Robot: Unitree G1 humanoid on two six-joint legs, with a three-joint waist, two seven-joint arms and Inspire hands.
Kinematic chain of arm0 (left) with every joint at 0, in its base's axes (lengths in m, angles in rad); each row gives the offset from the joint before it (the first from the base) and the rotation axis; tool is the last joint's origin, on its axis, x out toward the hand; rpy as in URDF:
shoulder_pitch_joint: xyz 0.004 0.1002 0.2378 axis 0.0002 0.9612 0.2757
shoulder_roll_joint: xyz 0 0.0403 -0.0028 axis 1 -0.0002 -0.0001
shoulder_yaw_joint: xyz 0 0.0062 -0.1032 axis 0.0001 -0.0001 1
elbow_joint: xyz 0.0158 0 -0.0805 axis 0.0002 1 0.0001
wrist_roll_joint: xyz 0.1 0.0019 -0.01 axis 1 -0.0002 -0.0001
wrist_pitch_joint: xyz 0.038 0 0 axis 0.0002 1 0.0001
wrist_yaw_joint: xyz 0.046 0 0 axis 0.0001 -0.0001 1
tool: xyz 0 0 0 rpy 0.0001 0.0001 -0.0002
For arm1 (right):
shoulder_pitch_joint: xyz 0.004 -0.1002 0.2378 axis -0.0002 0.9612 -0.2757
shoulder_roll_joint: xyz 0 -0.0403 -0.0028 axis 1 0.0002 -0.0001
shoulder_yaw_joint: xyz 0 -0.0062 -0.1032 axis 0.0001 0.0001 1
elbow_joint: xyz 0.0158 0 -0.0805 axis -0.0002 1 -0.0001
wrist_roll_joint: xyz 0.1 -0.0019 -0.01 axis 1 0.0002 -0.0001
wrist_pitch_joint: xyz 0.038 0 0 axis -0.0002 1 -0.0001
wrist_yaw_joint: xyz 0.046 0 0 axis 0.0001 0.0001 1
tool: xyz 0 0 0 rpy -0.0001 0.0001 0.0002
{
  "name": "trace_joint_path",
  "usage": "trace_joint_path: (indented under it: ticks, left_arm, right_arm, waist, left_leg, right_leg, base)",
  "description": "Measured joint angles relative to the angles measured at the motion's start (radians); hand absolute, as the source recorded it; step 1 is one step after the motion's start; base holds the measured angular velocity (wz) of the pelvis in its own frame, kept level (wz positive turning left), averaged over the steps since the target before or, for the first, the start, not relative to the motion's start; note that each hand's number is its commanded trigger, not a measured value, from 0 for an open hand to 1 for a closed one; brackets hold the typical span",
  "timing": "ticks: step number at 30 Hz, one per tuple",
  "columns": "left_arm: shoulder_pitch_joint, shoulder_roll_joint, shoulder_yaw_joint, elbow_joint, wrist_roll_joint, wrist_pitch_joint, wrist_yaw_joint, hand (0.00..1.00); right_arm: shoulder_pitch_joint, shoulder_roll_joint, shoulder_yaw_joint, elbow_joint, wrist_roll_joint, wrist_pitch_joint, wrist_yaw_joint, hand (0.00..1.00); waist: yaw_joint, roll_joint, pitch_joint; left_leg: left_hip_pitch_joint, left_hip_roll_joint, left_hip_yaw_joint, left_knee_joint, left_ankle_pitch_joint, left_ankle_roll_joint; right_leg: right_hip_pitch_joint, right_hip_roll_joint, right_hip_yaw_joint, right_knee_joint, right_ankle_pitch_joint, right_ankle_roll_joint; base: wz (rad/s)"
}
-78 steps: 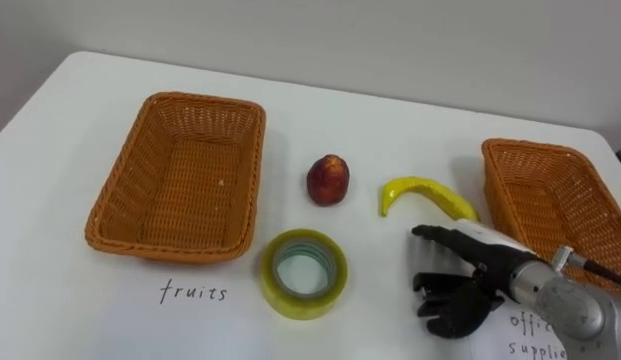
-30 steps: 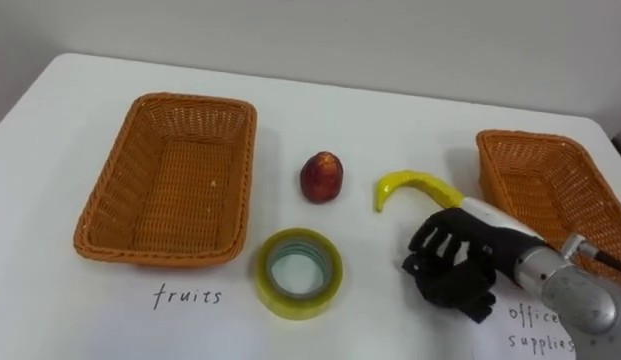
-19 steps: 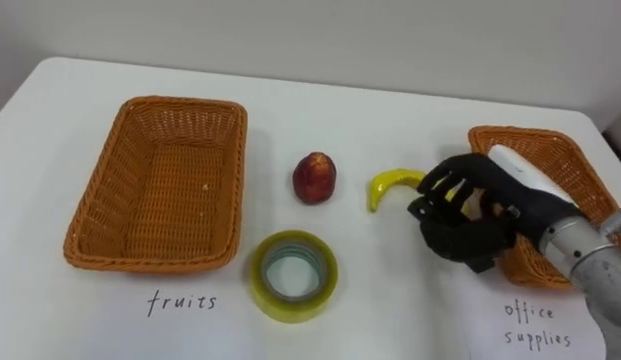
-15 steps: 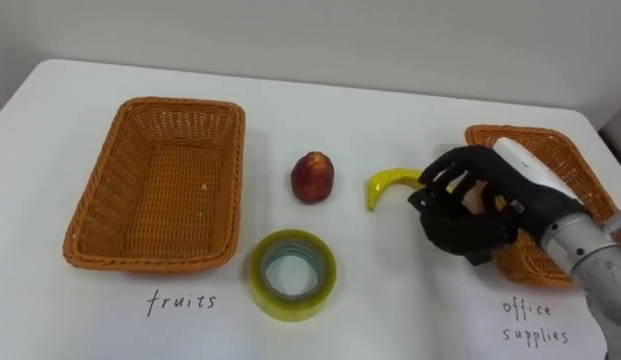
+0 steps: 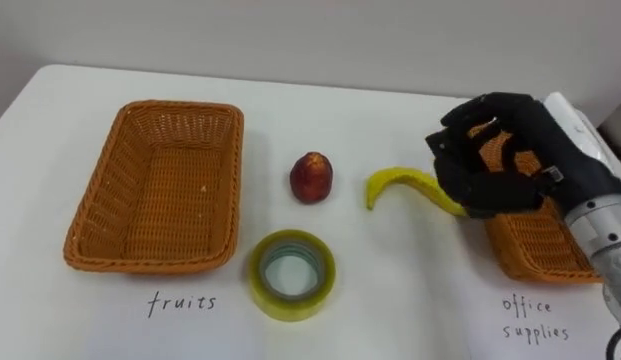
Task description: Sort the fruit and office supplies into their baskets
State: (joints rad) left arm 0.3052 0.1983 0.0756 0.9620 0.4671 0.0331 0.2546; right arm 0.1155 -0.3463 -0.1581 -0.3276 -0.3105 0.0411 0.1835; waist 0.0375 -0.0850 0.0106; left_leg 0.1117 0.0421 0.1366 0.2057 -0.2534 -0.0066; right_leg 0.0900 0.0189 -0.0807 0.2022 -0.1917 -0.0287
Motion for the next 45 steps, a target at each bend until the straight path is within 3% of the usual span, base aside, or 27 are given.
trace_joint_path:
  ticks: [5, 13, 18, 29, 45]
  left_arm:
    - [0.005, -0.002, 0.002, -0.002, 0.002, 0.001, 0.0, 0.0]
    - [0.019, 0.002, 0.056, 0.001, -0.002, 0.005, 0.021, 0.0]
    - [0.027, -0.003, 0.067, 0.001, -0.001, 0.012, 0.021, 0.0]
    - [0.046, -0.01, 0.067, 0.001, -0.002, 0.036, 0.019, 0.0]
    - [0.055, -0.019, 0.065, -0.039, -0.004, 0.04, 0.014, 0.0]
  right_arm:
    - [0.0, 0.0, -0.002, 0.022, 0.001, -0.009, -0.095, 1.0]
    - [0.005, -0.007, -0.061, 0.129, 0.082, -0.014, -0.25, 1.0]
    - [0.005, -0.008, -0.074, 0.164, 0.126, -0.016, -0.315, 1.0]
    - [0.009, -0.008, -0.08, 0.21, 0.145, -0.016, -0.346, 1.0]
    - [0.011, -0.007, -0.061, 0.282, 0.134, -0.015, -0.345, 1.0]
  waist:
    - [-0.004, -0.001, -0.0008]
    - [-0.026, -0.023, -0.0148]
    - [-0.035, -0.029, -0.015]
    - [-0.046, -0.038, -0.0105]
    - [-0.054, -0.013, -0.0112]
  left_leg:
    - [0.003, -0.001, 0.001, 0.0, 0.0, 0.0]
    - [0.003, -0.001, 0.0, -0.003, 0.001, 0.0]
    - [0.005, 0.0, 0.001, -0.003, 0.001, 0.0]
    - [0.005, 0.0, 0.002, -0.008, 0.0, 0.0]
    - [0.008, -0.001, -0.001, -0.003, 0.001, 0.0]
  right_leg:
    - [0.004, 0.0, 0.001, -0.002, 0.0, 0.0]
    - [0.008, 0.0, -0.002, -0.015, 0.0, 0.001]
    - [0.009, 0.0, -0.003, -0.014, 0.0, 0.001]
    - [0.01, 0.0, -0.004, -0.014, 0.0, 0.001]
    - [0.013, -0.001, -0.009, -0.014, 0.0, 0.001]
  base:
    - [0.0]
    - [0.0]
    - [0.0]
    - [0.0]
    - [0.0]
